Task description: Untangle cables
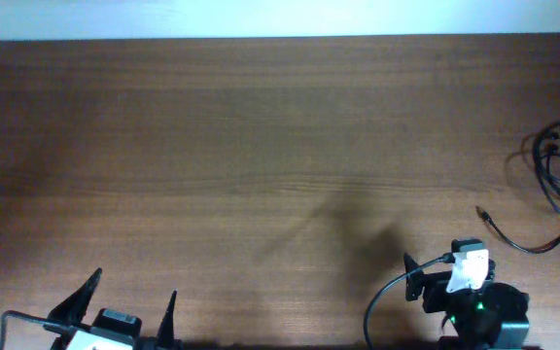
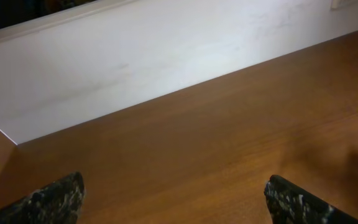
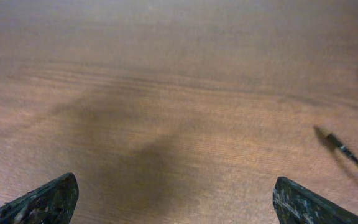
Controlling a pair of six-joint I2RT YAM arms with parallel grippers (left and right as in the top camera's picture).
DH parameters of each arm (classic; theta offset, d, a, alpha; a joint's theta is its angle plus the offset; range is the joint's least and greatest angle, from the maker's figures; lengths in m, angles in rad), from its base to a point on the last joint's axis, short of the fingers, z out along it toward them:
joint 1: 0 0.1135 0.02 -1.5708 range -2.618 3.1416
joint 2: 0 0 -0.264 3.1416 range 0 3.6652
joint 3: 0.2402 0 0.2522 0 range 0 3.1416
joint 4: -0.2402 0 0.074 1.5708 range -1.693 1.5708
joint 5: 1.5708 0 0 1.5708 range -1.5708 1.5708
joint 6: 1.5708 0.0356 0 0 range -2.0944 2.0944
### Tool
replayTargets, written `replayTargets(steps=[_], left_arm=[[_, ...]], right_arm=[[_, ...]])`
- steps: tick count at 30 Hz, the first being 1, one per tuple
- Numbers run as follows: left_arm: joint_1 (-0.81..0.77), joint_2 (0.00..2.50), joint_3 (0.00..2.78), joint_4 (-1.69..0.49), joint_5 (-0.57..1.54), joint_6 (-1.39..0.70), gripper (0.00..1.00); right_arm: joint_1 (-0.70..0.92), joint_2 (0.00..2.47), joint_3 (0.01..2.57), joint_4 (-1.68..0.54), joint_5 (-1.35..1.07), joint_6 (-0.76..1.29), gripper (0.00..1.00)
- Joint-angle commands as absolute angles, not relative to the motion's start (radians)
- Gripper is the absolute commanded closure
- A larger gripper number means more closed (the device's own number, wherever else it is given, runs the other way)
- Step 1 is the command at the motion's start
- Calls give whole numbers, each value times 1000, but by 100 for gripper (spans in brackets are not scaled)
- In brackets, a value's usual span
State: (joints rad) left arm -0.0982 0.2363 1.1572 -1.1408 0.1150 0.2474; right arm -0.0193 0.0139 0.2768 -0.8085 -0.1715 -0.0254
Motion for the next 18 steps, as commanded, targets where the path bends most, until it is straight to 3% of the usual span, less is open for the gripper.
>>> replayTargets(steps=[1,18], left_arm=[[-99,234,1158,-1139,116,262,6],[-99,234,1158,-1146,138,262,6]], right_arm=[[-28,3,194,-809,-173,-18,1],[-28,3,178,-781,-173,-18,1]])
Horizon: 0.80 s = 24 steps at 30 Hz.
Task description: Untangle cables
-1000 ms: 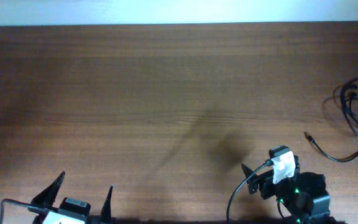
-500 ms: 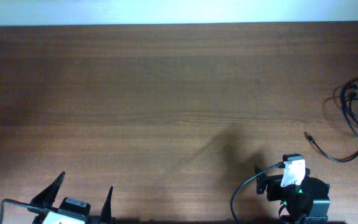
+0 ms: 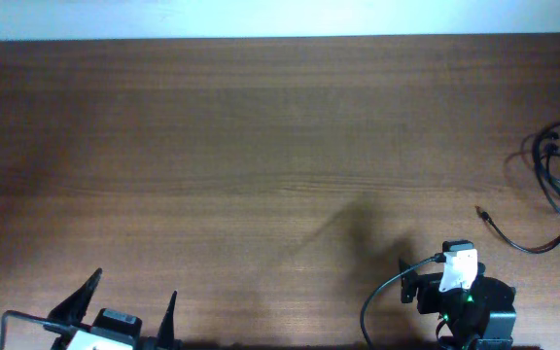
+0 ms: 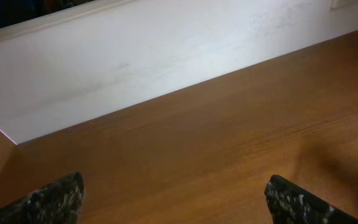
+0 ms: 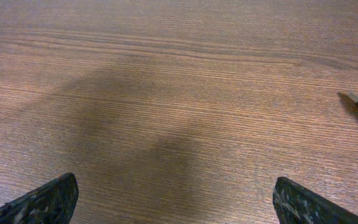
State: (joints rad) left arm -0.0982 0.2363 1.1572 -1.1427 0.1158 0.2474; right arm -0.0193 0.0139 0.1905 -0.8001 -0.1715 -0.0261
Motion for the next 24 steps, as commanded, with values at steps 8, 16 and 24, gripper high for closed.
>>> replayTargets(steps=[8,16,24], left_arm=[[-99,234,1158,-1146,169,263,5],[-99,234,1158,-1155,168,263,5],[-99,234,1158,-1154,169,262,5]], right_arm=[[-28,3,178,-262,-76,-82,1],[-27,3,178,-82,-328,-83,1],[-27,3,117,405,139,-82,1]])
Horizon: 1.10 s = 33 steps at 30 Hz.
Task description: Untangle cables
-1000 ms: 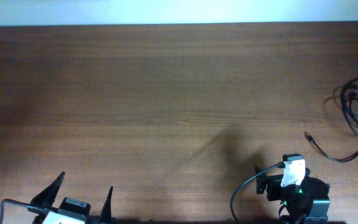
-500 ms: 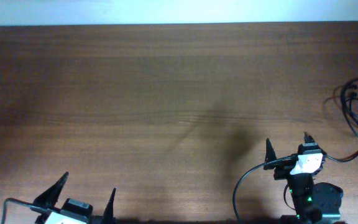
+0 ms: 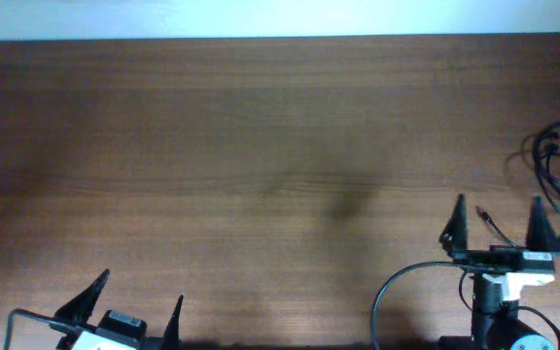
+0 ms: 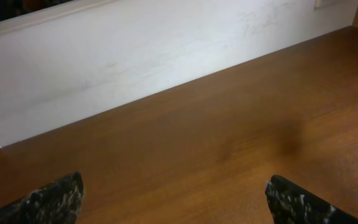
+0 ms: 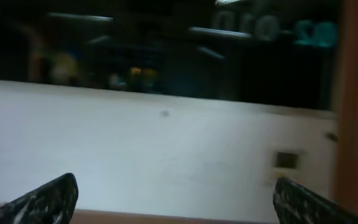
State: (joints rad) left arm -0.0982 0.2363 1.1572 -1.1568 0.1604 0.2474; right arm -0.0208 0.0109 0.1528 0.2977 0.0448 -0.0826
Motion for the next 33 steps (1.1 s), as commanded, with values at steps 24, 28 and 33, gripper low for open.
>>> replayTargets(steps=[24,28,33], left_arm=[[-98,234,1049,-1061,182,260,1],[-98,234,733,-709,293,20,1],[-97,234,378,-351,262,-292,7]], right_arm=[[-26,25,6,-75,75,-81,1],[-26,25,6,-75,75,-81,1],[-26,25,6,-75,75,-81,1]])
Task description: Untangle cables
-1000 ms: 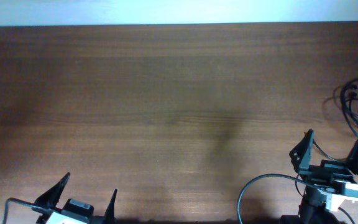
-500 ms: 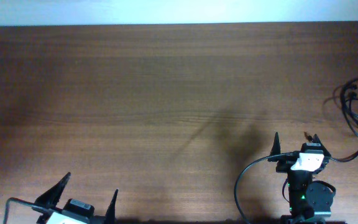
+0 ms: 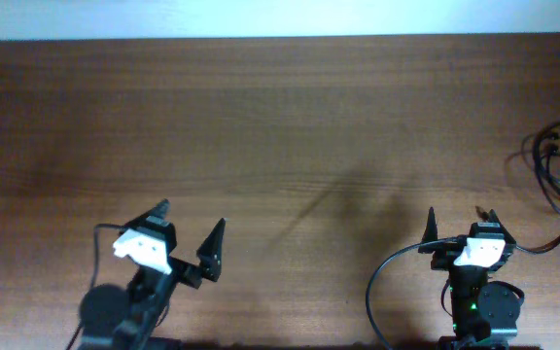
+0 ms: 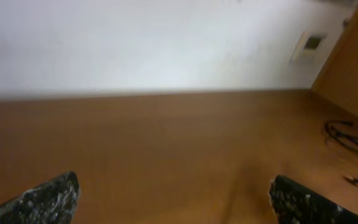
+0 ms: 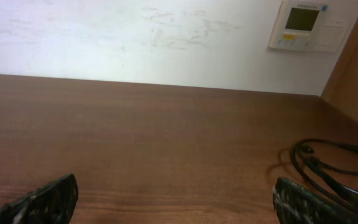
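A tangle of black cables lies at the table's right edge, with one loose plug end (image 3: 481,210) trailing toward the front. The right wrist view shows the cables (image 5: 328,168) at its lower right, and the left wrist view shows them small and far right (image 4: 353,137). My right gripper (image 3: 461,222) stands open just left of the plug end, holding nothing. Its fingers (image 5: 42,202) frame bare wood. My left gripper (image 3: 191,226) is open over the front left of the table, angled to the right, with its fingers (image 4: 48,199) wide apart.
The brown wooden table (image 3: 261,117) meets a white wall (image 5: 135,37) at the back. A wall thermostat (image 5: 302,23) hangs at the far right. A wooden side panel (image 5: 353,81) rises at the table's right end.
My left gripper has moved from the front left edge out over the table and turned rightward. My right gripper has shifted slightly left, and its camera now sees the table and cables instead of the wall.
Both grippers began open at the table's front edge, the right one looking down at bare wood. The right gripper then stood further out by the loose plug end, looking at the wall. Now both grippers are out over the table, open and empty; the cables have not moved.
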Controlling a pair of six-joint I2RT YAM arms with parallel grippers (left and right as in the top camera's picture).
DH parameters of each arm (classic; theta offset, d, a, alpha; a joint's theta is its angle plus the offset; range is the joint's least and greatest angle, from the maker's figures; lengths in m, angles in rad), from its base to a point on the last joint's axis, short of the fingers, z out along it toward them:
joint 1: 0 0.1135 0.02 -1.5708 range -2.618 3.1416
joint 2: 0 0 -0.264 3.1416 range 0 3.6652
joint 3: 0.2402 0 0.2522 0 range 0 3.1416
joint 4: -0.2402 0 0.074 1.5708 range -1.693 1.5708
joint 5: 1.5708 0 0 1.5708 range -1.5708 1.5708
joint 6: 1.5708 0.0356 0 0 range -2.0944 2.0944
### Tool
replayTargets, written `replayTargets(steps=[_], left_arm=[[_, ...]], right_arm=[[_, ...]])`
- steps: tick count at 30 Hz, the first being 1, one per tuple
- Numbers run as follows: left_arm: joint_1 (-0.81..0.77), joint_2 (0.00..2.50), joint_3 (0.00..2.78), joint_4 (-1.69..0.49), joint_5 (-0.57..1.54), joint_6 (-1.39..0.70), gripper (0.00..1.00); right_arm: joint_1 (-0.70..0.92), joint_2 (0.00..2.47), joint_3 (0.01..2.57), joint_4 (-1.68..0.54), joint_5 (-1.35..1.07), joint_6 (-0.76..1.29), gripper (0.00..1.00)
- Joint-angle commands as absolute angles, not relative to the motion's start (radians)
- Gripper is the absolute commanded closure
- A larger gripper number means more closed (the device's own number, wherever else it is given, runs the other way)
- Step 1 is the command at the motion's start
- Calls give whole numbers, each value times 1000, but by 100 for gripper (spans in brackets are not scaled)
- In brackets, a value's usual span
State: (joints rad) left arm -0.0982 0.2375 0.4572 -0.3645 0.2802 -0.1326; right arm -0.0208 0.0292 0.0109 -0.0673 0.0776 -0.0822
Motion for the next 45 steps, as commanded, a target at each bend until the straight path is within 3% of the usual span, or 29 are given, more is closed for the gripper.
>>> replayTargets(steps=[1,2,6,8,13,45], left_arm=[[-97,234,362,-344,247,-292,10],[-97,235,310,-271,206,-290,1],[-97,236,40,201,194,-253,1],[-100,228,16,250,167,-236,1],[-25,33,15,-84,130,-230,1],[-17,6,15,-84,131,-230,1]], right_arm=[[-26,25,6,-75,75,-81,1],[-26,25,6,-75,75,-81,1],[-26,25,6,-75,75,-81,1],[-26,25,6,-75,75,-81,1],[-26,25,6,-75,75,-81,1],[-26,25,6,-75,75,-81,1]])
